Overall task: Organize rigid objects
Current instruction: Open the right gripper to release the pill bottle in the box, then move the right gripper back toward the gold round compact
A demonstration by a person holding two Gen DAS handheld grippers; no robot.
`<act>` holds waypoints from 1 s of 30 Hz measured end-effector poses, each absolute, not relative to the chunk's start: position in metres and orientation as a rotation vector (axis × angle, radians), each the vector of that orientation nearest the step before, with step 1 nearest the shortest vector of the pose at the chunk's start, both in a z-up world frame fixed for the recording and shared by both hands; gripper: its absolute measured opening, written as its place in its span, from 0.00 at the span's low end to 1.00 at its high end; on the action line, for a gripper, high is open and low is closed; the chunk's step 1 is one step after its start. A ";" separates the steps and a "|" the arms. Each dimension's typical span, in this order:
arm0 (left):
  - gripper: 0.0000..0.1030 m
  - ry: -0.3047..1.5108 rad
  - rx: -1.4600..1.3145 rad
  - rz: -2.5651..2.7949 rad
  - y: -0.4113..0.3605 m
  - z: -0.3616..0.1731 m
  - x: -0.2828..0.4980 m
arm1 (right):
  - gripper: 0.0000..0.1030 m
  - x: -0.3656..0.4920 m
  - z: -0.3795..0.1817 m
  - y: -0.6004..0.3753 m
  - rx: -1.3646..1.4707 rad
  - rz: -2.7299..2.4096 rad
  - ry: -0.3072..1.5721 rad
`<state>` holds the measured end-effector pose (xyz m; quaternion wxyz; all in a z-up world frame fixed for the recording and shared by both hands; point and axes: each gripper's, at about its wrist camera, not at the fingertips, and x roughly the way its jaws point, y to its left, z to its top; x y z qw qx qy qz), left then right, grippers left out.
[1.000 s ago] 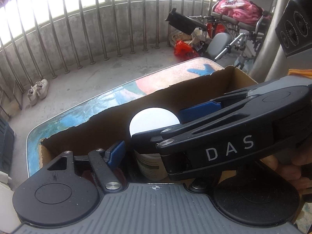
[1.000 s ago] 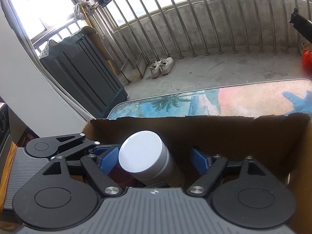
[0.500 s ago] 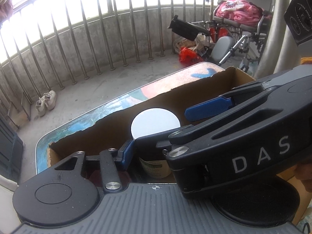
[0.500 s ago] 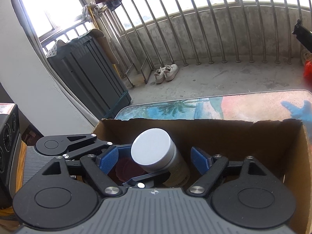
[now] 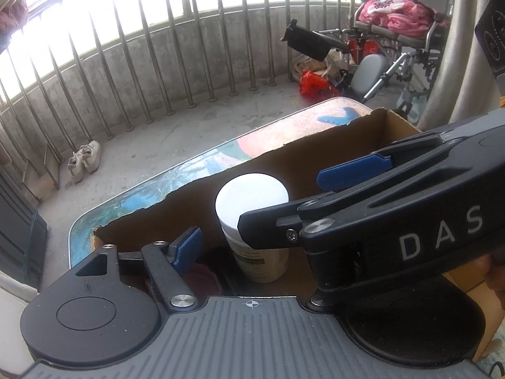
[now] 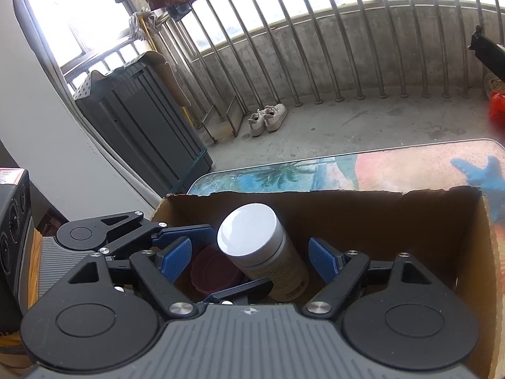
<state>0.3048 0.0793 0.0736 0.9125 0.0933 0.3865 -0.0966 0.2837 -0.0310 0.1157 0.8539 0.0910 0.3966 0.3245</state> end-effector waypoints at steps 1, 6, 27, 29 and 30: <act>0.71 0.798 0.192 -0.196 0.080 0.076 0.302 | 0.82 0.282 0.117 -0.032 0.195 0.679 0.831; 0.75 0.767 0.202 -0.173 0.081 0.092 0.279 | 0.82 0.272 0.130 -0.041 0.209 0.662 0.811; 0.79 0.610 0.131 -0.371 0.048 0.080 0.099 | 0.81 0.113 0.189 -0.118 0.145 0.710 0.678; 0.78 0.593 0.178 -0.383 0.039 0.065 0.093 | 0.81 0.093 0.185 -0.132 0.156 0.716 0.668; 0.79 0.591 0.191 -0.391 0.035 0.058 0.092 | 0.81 0.085 0.183 -0.139 0.170 0.711 0.664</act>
